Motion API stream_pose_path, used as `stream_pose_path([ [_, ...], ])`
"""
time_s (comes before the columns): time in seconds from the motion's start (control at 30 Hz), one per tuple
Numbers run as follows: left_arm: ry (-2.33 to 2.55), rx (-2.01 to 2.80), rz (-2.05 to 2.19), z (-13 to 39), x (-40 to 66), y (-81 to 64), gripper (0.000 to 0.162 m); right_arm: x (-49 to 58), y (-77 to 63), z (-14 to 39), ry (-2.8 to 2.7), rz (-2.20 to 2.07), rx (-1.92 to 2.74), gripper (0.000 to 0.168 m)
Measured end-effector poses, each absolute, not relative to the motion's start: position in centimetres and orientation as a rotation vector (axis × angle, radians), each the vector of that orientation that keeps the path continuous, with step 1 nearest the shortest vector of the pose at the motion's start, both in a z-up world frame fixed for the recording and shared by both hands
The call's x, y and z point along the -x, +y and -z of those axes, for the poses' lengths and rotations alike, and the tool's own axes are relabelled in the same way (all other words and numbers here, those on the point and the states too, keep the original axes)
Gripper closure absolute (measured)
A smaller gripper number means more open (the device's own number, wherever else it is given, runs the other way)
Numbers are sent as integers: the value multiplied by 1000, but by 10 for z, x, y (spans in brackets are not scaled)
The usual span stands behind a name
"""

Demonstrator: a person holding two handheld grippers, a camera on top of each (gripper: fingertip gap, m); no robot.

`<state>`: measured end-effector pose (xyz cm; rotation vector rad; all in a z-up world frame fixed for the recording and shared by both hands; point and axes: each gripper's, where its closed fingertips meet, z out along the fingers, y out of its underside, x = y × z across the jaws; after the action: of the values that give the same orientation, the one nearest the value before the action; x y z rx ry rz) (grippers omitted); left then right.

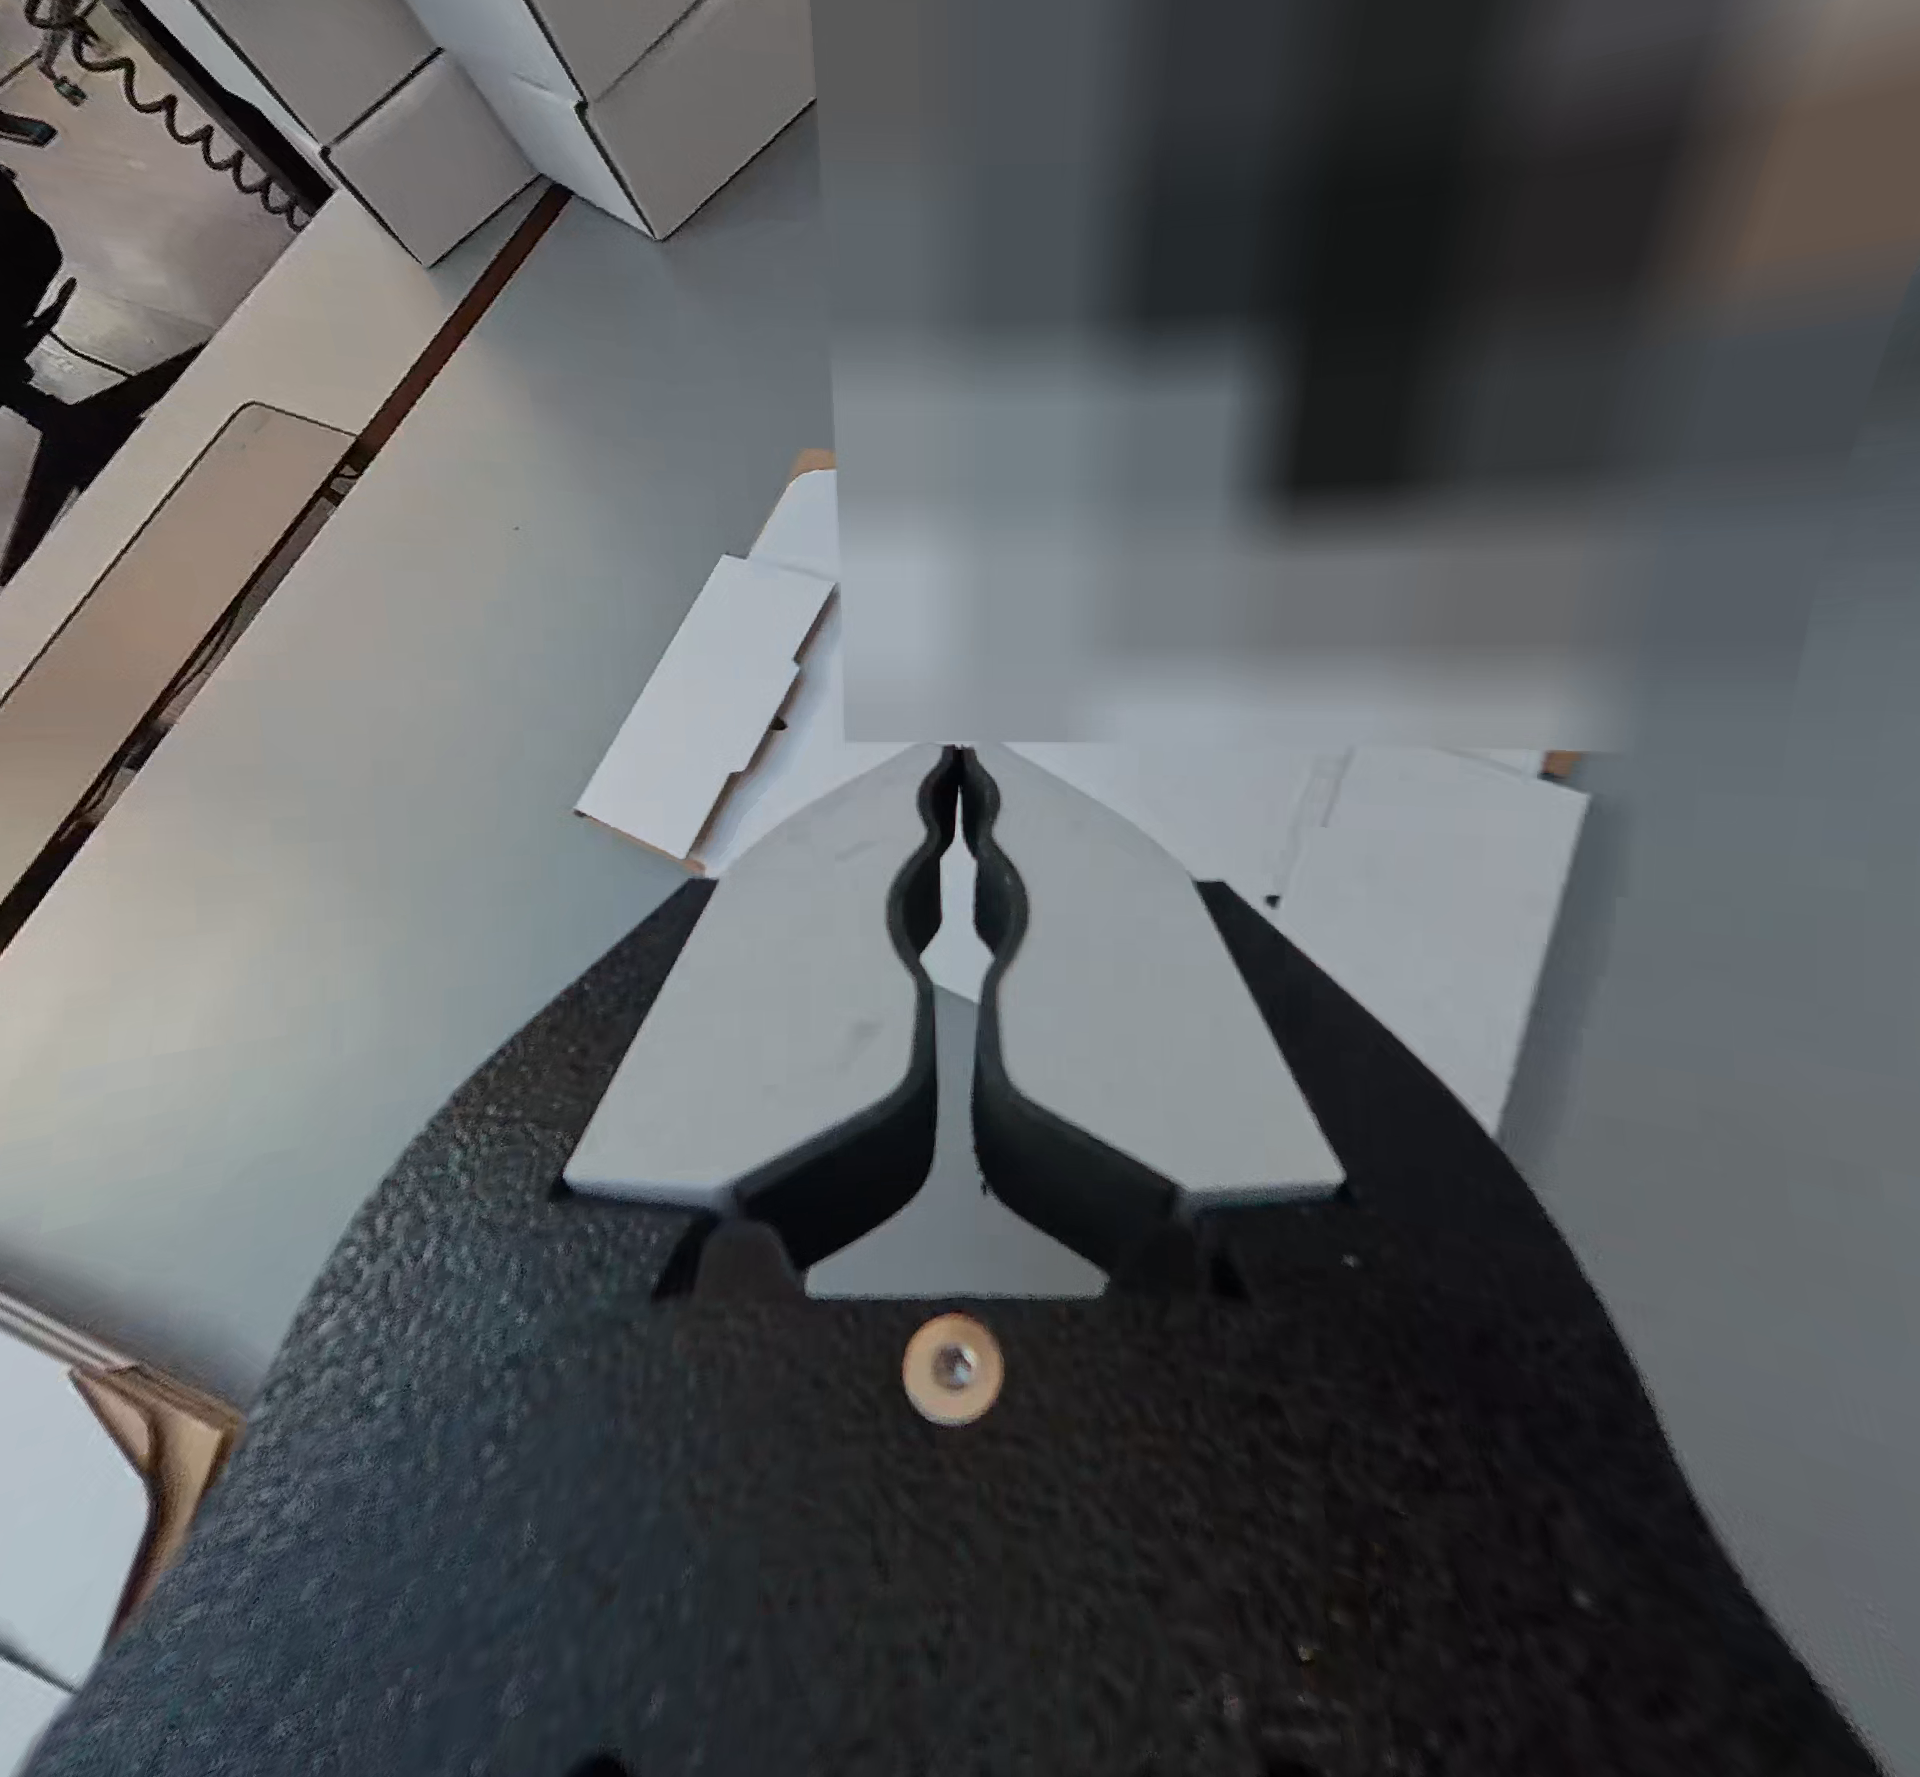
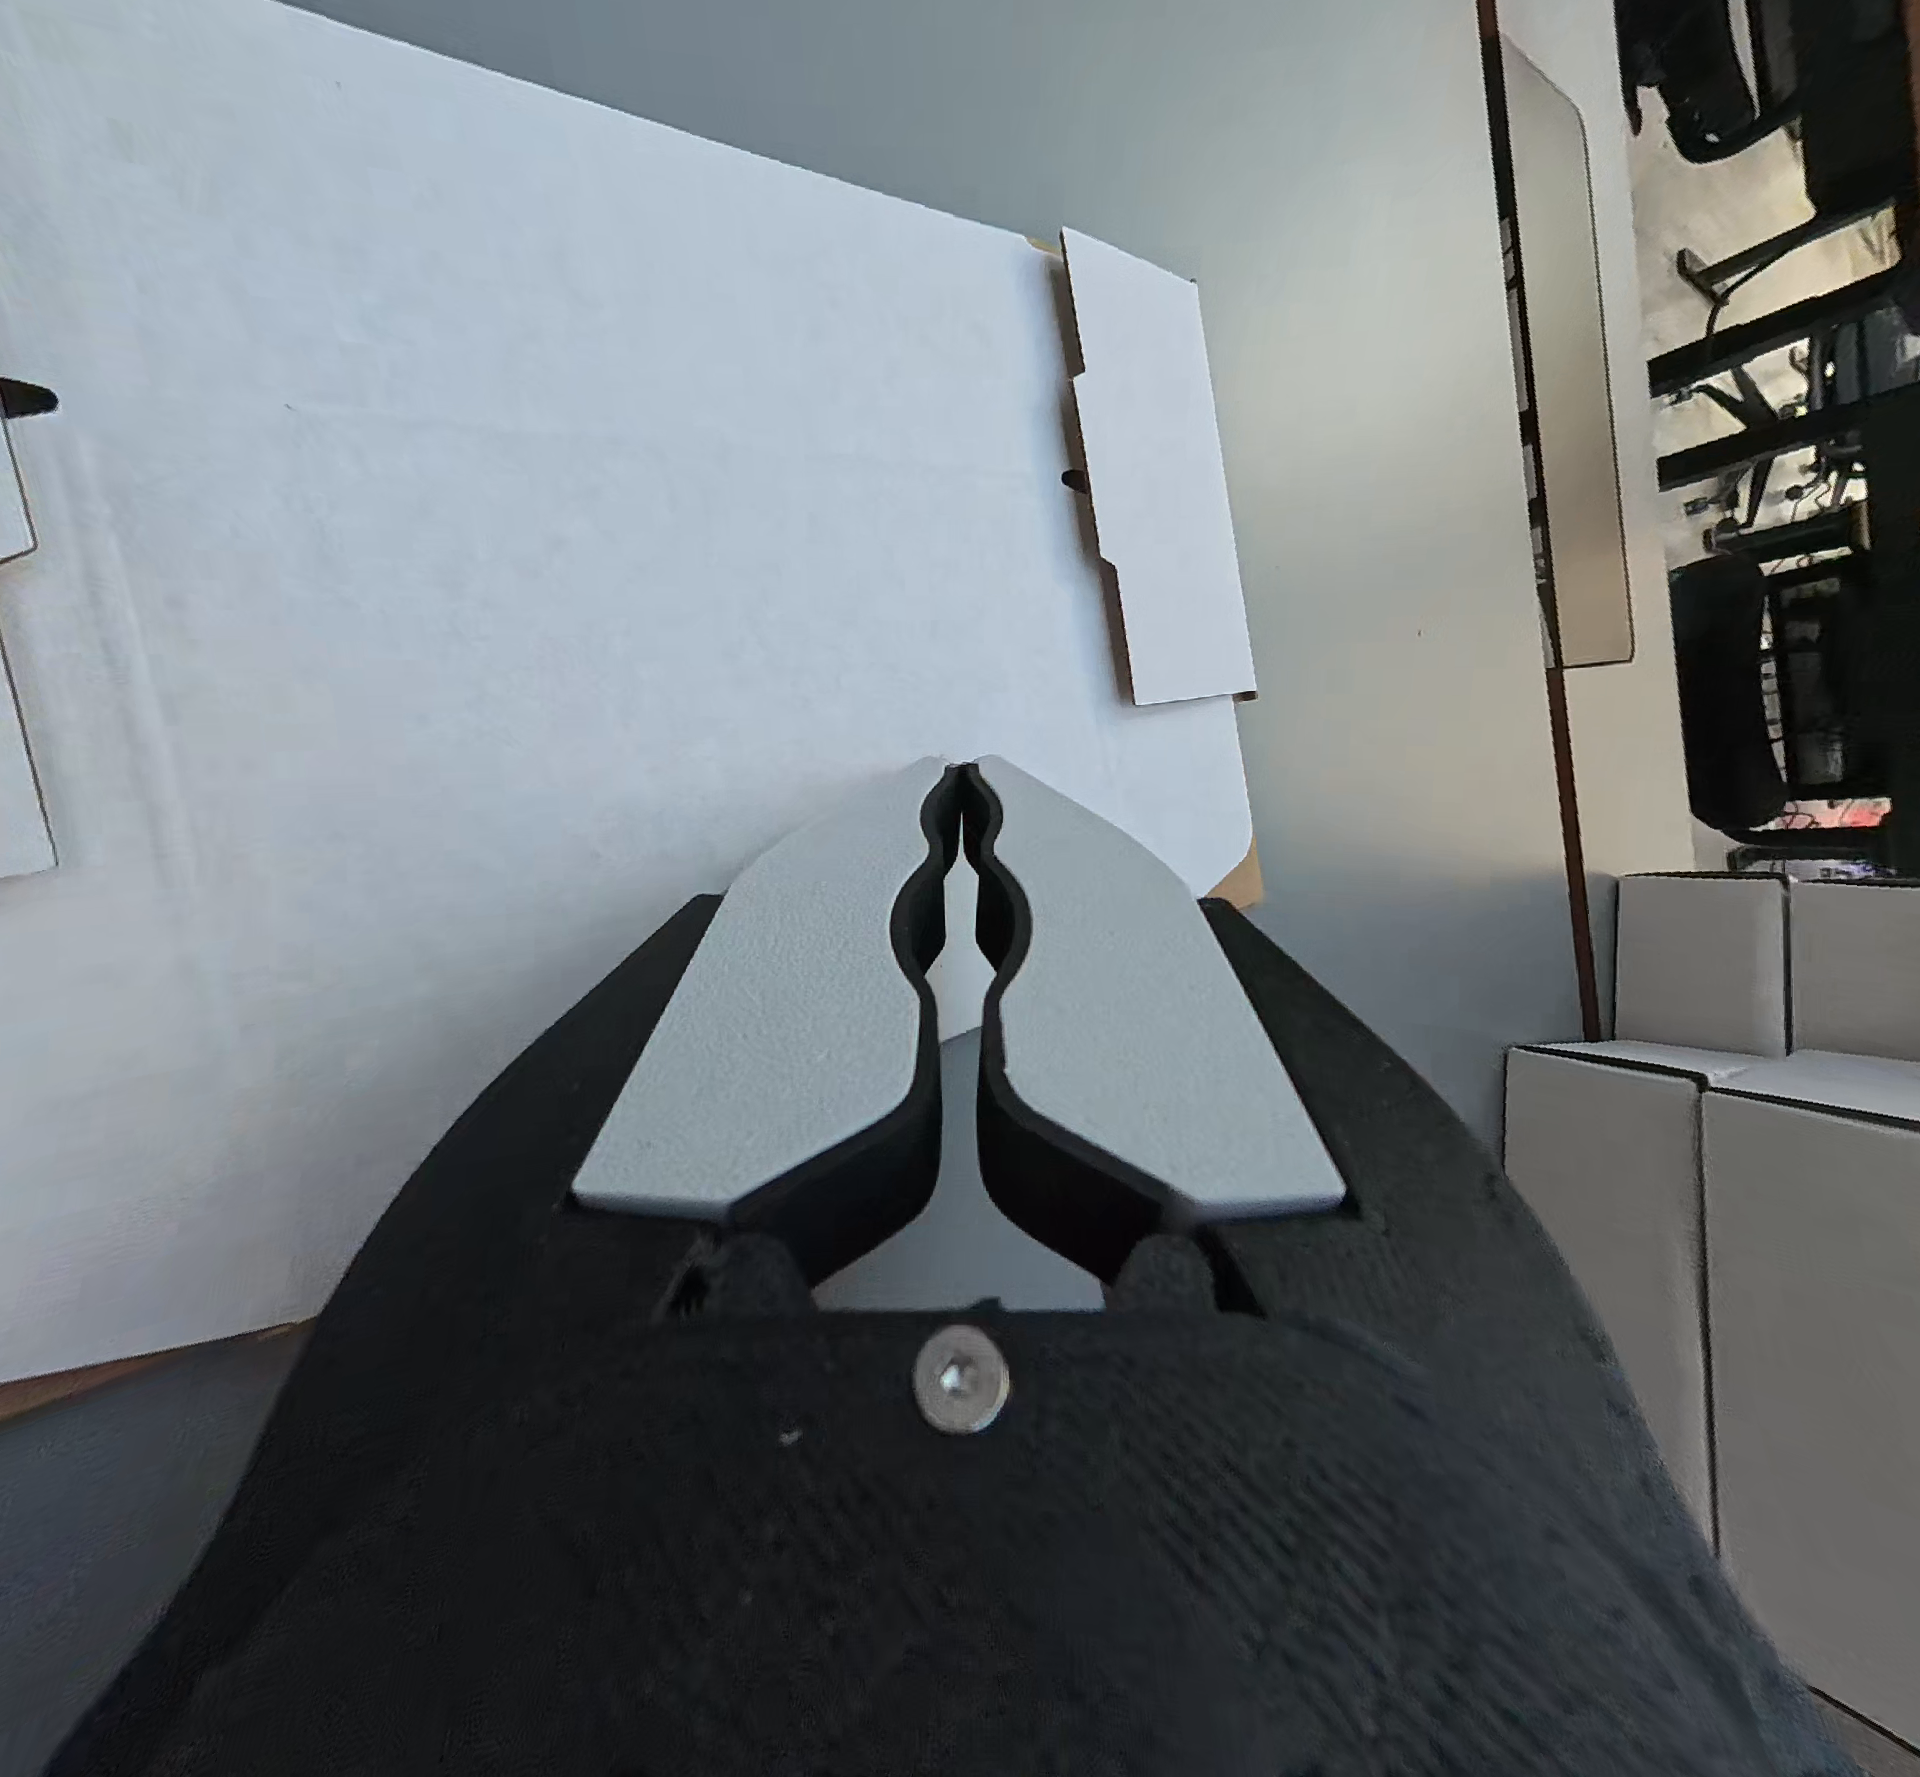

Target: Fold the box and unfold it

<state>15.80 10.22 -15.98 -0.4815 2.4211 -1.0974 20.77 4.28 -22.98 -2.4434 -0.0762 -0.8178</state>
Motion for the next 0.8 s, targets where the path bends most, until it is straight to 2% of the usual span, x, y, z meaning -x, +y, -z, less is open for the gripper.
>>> stream_pose_path([
  [0.1,2478,416,996,182,-206,102,162,-207,43,230,-142,883,2436,168],
  [0.33,2657,270,756,234,-236,83,162,-207,43,229,-256,971,2421,168],
  [0.57,2517,166,659,229,-248,78,162,-205,44,230,-421,998,2462,168],
  [0.8,2306,190,687,192,-288,74,162,-205,44,230,-478,985,2486,168],
])
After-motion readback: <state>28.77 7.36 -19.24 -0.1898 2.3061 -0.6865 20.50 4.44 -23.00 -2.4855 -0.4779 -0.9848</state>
